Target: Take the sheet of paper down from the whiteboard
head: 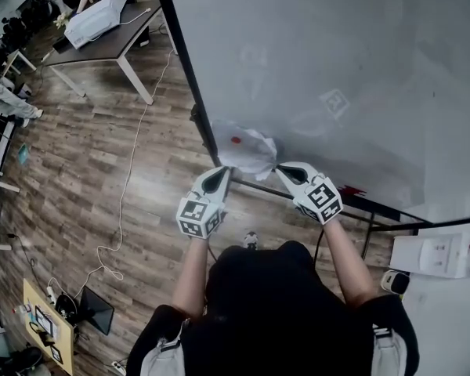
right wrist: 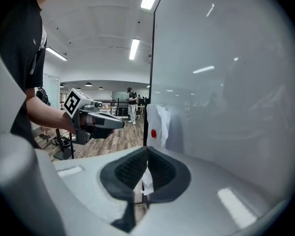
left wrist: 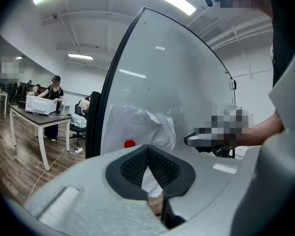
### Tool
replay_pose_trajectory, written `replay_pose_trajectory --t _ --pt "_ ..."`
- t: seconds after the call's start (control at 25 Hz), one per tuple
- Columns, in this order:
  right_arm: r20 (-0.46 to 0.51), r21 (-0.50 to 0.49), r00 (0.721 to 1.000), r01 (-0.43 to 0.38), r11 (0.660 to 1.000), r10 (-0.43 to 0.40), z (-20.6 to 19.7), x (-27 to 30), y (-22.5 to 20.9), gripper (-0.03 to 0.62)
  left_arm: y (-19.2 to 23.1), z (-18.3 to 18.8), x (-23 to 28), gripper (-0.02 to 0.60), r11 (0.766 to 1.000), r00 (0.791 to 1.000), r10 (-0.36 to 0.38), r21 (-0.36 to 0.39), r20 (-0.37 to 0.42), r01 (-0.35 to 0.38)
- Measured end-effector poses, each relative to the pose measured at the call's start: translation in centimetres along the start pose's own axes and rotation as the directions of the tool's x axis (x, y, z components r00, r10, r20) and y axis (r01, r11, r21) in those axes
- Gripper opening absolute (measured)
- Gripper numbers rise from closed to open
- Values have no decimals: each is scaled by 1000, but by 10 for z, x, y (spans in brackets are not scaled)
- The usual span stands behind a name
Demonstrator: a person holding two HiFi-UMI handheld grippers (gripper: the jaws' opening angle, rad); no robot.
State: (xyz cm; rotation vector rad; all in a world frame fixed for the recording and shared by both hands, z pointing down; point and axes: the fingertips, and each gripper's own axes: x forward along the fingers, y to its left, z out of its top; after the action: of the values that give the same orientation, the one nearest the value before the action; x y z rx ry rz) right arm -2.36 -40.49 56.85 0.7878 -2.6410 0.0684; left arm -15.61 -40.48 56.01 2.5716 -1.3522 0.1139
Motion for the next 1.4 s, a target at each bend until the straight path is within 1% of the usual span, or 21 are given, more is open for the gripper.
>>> replay_pose_trajectory --t 0.32,0.4,0.48,0.72,0.96,1.12,1.32,1.36,1.4 --pt "52 35 997 55 998 -57 10 3 -16 6 8 -3 15 9 1000 999 -10 18 -35 10" --pt "62 42 996 62 997 -65 13 3 -20 28 9 -1 20 9 1000 999 -9 25 -35 10" --pt "69 45 995 63 997 -66 15 4 -23 31 10 1 23 9 1000 1000 -1 27 -31 1" --pt "73 51 996 55 997 -58 13 6 -26 58 20 -4 38 9 998 998 43 38 -44 -41" --pt "83 71 995 43 997 -49 10 11 -29 67 23 -7 51 11 998 998 41 52 -55 -38" --pt "77 63 996 29 998 -33 10 18 -27 69 31 -6 58 11 998 998 58 22 -35 -57" --pt "71 71 997 28 997 -33 11 23 -30 69 36 -12 70 11 998 997 65 17 -49 -64" --pt "70 72 997 12 997 -17 11 24 -28 67 37 -13 72 11 998 996 68 13 -52 -68" --pt "70 74 998 -11 997 6 12 25 -26 30 38 -14 74 11 997 996 71 11 -55 -71"
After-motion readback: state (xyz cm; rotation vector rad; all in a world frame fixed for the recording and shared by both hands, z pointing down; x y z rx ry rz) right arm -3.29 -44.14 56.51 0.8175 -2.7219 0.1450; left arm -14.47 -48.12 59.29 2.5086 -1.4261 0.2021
